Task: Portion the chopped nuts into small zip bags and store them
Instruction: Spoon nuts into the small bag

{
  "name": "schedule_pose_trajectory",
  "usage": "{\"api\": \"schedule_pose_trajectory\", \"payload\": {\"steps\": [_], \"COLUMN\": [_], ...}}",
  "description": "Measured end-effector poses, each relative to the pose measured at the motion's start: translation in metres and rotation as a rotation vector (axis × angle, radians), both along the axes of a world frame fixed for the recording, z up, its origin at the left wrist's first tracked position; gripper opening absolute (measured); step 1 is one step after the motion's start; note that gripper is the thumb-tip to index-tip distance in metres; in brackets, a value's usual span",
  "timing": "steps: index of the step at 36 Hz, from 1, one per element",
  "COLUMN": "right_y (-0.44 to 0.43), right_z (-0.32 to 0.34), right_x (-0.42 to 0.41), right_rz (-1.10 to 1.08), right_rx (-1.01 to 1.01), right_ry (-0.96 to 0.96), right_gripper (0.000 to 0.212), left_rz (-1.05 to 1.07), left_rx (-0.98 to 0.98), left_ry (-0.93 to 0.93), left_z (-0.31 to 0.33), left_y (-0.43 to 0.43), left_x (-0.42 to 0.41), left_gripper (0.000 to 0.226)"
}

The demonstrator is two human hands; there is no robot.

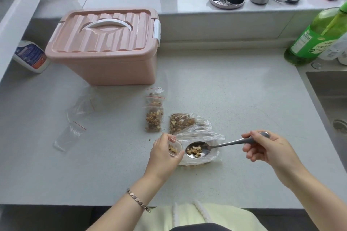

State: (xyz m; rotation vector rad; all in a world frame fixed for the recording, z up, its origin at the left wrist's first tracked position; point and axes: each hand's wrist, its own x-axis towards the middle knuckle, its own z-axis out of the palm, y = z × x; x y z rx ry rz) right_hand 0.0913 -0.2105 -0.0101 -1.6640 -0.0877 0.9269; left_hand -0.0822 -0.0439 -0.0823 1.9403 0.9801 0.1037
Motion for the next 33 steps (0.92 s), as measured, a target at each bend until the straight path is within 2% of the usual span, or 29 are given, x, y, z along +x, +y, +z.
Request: {"api": "schedule_pose_trajectory", "payload": {"steps": [4, 8, 12, 14, 16, 18, 21, 24, 27, 33], "right_y": [0.008, 0.019, 0.026, 0.026, 0.026, 0.026, 0.023, 0.015, 0.009, 0.0], "right_z": [0.015, 0.029, 0.034, 0.033, 0.032, 0.033, 0.036, 0.042, 0.041, -0.008], "right_x": [-0.005, -0.016, -0.033, -0.041, -0.045, -0.048, -0.048, -0.044, -0.037, -0.023], "right_rz": [0.018, 0.04, 0.126, 0.233, 0.347, 0.387, 0.392, 0.28, 0.107, -0.005], "right_rx": [0.044, 0.101, 0.151, 0.148, 0.12, 0.129, 0.136, 0.126, 0.059, -0.091], "right_ry": [-0.03, -0.145, -0.396, -0.582, -0.763, -0.858, -0.944, -0.872, -0.719, -0.397], "right_gripper": [0.025, 0.024, 0.024, 0.035, 0.032, 0.021, 0.026, 0.033, 0.02, 0.023], "left_rz": [-0.022, -0.016, -0.025, -0.005, 0.016, 0.027, 0.026, 0.031, 0.069, 0.193], "left_rx": [0.016, 0.013, 0.043, 0.029, 0.012, 0.01, -0.009, -0.015, -0.018, -0.03], "left_ry": [0.01, 0.01, -0.007, -0.014, -0.028, -0.038, -0.037, -0.04, -0.077, -0.172], "left_z": [-0.001, 0.001, 0.001, 0.001, 0.001, 0.001, 0.001, 0.002, 0.004, 0.014], "left_y": [-0.002, -0.004, -0.006, -0.006, -0.006, -0.006, -0.006, -0.006, -0.005, -0.002], "left_x": [0.0, 0.003, 0.005, 0.005, 0.006, 0.006, 0.005, 0.003, 0.0, -0.005], "left_gripper": [0.03, 0.032, 0.029, 0.028, 0.028, 0.029, 0.029, 0.028, 0.029, 0.029]}}
